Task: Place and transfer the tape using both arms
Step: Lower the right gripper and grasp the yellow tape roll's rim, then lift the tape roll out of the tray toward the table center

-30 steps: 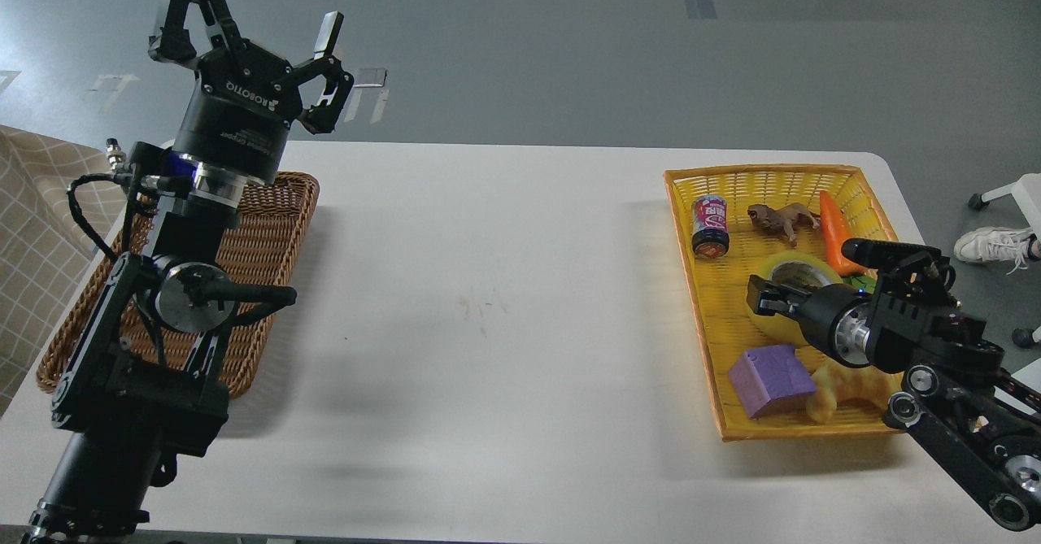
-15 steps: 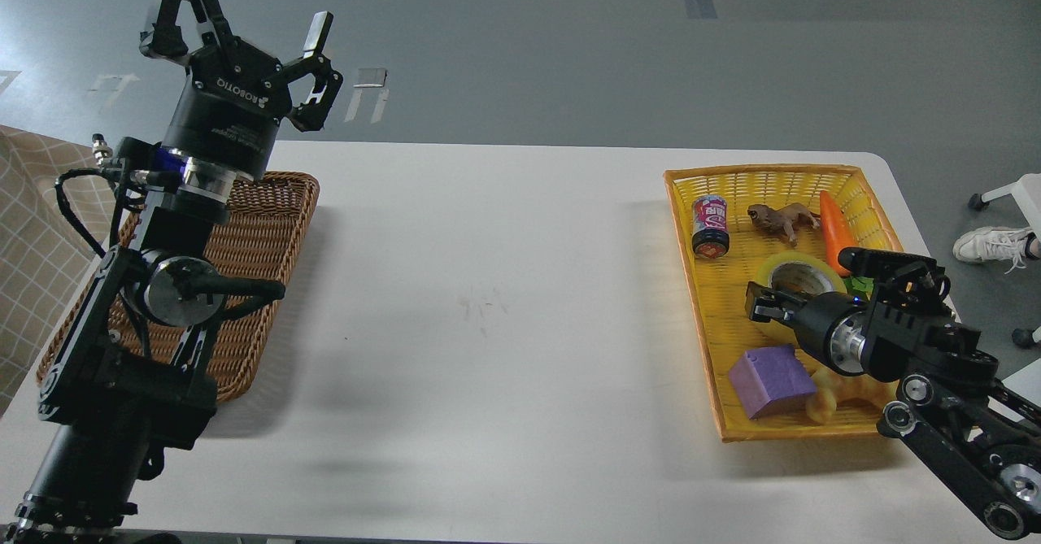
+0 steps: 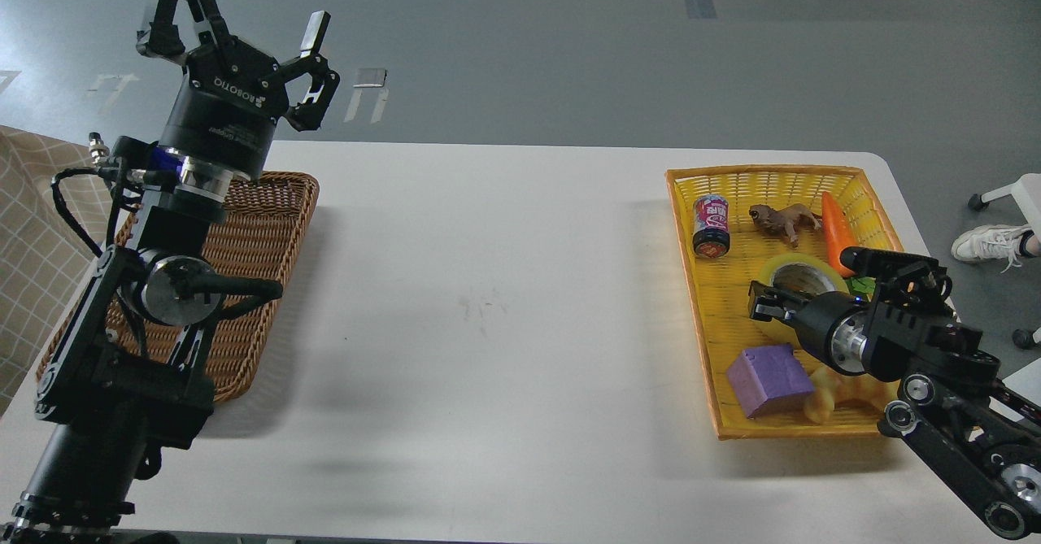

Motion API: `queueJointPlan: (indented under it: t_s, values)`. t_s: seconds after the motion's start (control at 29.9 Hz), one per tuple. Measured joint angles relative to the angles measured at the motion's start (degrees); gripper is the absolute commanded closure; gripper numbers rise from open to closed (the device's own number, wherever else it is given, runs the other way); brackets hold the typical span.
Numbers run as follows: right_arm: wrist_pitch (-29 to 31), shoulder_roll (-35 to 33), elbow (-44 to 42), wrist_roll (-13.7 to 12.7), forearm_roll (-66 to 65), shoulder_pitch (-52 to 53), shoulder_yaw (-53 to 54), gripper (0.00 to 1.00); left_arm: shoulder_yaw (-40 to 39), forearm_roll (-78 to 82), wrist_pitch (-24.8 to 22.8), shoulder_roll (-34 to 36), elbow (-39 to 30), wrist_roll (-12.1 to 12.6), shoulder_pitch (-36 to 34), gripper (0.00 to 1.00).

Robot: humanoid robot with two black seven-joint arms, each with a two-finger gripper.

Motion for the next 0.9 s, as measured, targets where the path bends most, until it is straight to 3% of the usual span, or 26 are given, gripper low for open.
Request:
queueJointPlan:
  t_s: [0.74, 0.9]
  values:
    - [0.9, -2.2, 3.2, 1.6, 0.8, 0.9, 0.3, 0.78, -0.2, 0.0, 0.0, 0.1, 0.0, 0.0, 0.3, 0.02]
    - [4.5, -3.8, 4.9, 2.0, 1.0, 5.5, 0.7, 0.78, -0.5, -0.1, 0.0, 0.1, 0.0, 0.0, 0.6, 0.02]
